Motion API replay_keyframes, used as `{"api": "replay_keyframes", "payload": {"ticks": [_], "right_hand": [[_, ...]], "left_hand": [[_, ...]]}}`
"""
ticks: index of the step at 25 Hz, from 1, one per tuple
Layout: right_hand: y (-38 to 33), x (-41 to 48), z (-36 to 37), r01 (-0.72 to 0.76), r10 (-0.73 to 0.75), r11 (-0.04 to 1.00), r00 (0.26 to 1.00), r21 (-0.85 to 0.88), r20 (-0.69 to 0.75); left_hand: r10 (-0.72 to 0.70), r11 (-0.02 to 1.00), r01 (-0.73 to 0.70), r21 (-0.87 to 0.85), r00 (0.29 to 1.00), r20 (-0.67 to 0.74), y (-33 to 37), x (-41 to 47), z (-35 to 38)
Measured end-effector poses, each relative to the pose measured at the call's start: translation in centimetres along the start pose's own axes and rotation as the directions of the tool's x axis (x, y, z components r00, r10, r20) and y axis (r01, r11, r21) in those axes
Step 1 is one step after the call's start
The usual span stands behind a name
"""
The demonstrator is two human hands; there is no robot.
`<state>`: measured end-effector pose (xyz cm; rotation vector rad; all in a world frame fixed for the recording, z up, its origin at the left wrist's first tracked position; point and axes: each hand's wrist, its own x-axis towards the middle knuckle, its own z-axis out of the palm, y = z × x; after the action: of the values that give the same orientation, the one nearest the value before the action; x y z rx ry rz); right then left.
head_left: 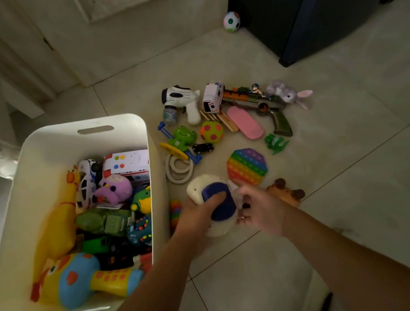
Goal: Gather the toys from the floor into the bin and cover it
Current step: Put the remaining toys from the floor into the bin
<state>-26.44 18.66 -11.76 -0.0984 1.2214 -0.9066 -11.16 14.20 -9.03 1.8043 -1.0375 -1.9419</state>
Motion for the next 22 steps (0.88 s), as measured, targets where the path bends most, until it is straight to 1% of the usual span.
{"api": "replay_keyframes", "payload": {"ticks": [1,2,4,6,7,9,10,11,13,17,18,20,22], "right_hand": [[0.1,0.6,-0.1,-0.028,0.032,0.996,0.998,0.079,-0.051],[0.7,1.3,0.1,-0.073,0.079,0.996,0.99,0.058,-0.113],[2.9,2.7,1.6,-0.207,0.185,0.974,0.96,-0.088,-0.209],[5.5,4.0,4.2,-0.276,0.236,0.94,0.951,-0.202,-0.199],[6.6,4.7,5.6,-0.267,0.226,0.927,0.958,-0.263,-0.178],[8.6,6.2,7.8,-0.183,0.151,0.908,0.982,-0.376,-0.112],[9.2,6.8,8.7,-0.149,0.126,0.906,0.989,-0.395,-0.083],[9.6,7.1,9.3,-0.133,0.117,0.923,0.991,-0.361,-0.066],[10.1,7.6,9.9,-0.156,0.137,0.949,0.987,-0.273,-0.086],[9.8,7.5,8.8,-0.277,0.262,0.951,0.958,-0.137,-0.117],[9.4,7.2,8.5,-0.28,0.268,0.954,0.956,-0.105,-0.119],[8.5,6.3,8.1,-0.255,0.237,0.96,0.959,-0.114,-0.153],[7.7,5.1,7.8,-0.236,0.206,0.953,0.965,-0.188,-0.166]], "left_hand": [[0.076,0.997,-0.076,0.013,0.997,-0.006,1.1,-0.1,-0.6],[0.148,0.989,-0.148,0.025,0.989,-0.005,2.3,-0.5,-1.2],[0.255,0.966,-0.255,0.043,0.967,0.003,4.5,-1.3,-2.7],[0.318,0.948,-0.319,0.015,0.948,0.03,6.1,-2.1,-4.0],[0.337,0.942,-0.337,-0.004,0.941,0.041,6.6,-2.4,-4.7],[0.345,0.938,-0.342,-0.054,0.937,0.053,7.1,-2.8,-5.7],[0.346,0.936,-0.341,-0.081,0.936,0.061,7.3,-3.1,-6.1],[0.348,0.934,-0.34,-0.11,0.935,0.068,7.4,-3.2,-6.5],[0.358,0.925,-0.344,-0.164,0.931,0.067,7.5,-3.3,-7.6],[0.368,0.9,-0.348,-0.263,0.929,0.028,7.8,-3.5,-9.6],[0.365,0.894,-0.342,-0.289,0.931,0.025,7.8,-3.7,-10.0],[0.348,0.883,-0.321,-0.343,0.937,0.019,7.6,-4.1,-10.7],[0.335,0.867,-0.31,-0.389,0.942,-0.004,7.4,-4.8,-11.4]]}}
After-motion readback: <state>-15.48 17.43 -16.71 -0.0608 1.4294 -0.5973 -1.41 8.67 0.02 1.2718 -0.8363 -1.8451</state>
